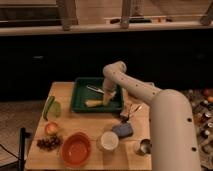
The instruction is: Place banana in table surface
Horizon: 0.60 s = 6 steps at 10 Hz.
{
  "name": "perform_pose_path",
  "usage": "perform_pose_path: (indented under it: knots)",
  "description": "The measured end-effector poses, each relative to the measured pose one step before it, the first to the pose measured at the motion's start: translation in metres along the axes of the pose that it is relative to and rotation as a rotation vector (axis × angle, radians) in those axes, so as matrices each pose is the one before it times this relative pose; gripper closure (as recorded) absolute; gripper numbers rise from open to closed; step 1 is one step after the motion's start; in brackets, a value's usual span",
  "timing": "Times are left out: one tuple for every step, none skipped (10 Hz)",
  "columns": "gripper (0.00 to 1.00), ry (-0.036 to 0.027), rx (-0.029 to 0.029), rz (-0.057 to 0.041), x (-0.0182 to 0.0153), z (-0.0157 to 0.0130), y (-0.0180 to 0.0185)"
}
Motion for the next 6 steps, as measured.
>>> perform_pose_path:
  knots:
    - [0.2,0.00159,0.00183,-0.00605,-0.00264,-0.00059,0.00347]
    - [0.2,0.00008,-0.00187,-0.01129,-0.00515,0.00081,0.0033]
    - [0.2,-0.00107,-0.00214,-0.00765,-0.00257,0.00039,0.00153]
    - [0.2,-0.00116,-0.00429,-0.014,-0.00153,0.00046,0.00152]
    - [0.2,0.00071,-0.00631,-0.01554,-0.00245,0.00066,0.00169]
    - [0.2,-0.0006,-0.00957,-0.02615,-0.0056,0.00175,0.00219]
